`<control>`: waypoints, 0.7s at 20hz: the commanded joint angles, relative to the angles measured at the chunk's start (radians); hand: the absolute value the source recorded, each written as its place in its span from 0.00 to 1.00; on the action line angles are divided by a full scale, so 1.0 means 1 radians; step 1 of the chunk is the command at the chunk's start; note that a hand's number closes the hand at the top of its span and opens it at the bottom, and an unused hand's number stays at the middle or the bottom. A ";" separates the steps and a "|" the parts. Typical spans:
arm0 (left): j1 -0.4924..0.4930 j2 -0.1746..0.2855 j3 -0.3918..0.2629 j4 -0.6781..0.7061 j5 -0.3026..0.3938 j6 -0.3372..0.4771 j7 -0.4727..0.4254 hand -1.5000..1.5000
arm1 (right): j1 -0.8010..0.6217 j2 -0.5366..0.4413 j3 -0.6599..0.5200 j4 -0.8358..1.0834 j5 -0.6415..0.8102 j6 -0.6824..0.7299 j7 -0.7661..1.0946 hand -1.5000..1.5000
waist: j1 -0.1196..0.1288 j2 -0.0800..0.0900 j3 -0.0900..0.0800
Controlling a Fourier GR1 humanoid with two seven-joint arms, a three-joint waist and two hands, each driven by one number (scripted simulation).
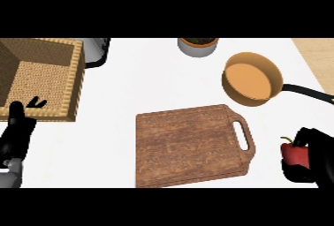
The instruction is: Pick the bell pepper from the cutting board and place it in the pot
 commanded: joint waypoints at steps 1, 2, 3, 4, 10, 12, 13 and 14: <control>0.034 0.006 0.009 0.001 0.004 -0.010 -0.029 0.50 | 0.002 -0.149 -0.268 -0.047 -0.217 -0.063 -0.162 1.00 | -0.002 -0.007 0.000; 0.029 0.002 0.000 -0.044 0.001 0.002 0.005 0.50 | 0.012 -0.174 -0.308 -0.073 -0.263 -0.071 -0.211 1.00 | -0.003 -0.015 0.002; 0.042 -0.002 0.018 0.002 0.014 -0.007 -0.026 0.50 | 0.013 -0.209 -0.354 -0.108 -0.296 -0.074 -0.254 1.00 | -0.019 -0.015 -0.001; 0.026 0.013 0.016 -0.010 0.011 -0.016 -0.006 0.50 | 0.021 -0.231 -0.403 -0.095 -0.340 -0.096 -0.321 1.00 | -0.013 -0.012 0.000; 0.014 -0.016 -0.017 -0.059 -0.002 -0.008 0.024 0.50 | -0.078 -0.287 -0.700 -0.072 -0.656 -0.075 -0.523 1.00 | 0.017 -0.006 0.000; 0.042 0.002 0.007 -0.037 0.004 -0.027 -0.013 0.50 | -0.026 -0.324 -0.809 -0.105 -0.753 -0.004 -0.588 1.00 | 0.016 -0.007 -0.002; 0.021 0.002 0.001 -0.042 -0.008 -0.019 0.000 0.50 | -0.087 -0.383 -0.865 -0.064 -0.805 0.055 -0.566 1.00 | 0.026 -0.004 -0.003; 0.047 -0.020 -0.013 -0.054 -0.015 -0.016 -0.008 0.50 | -0.087 -0.392 -0.894 -0.051 -0.807 0.079 -0.573 1.00 | 0.042 -0.001 -0.003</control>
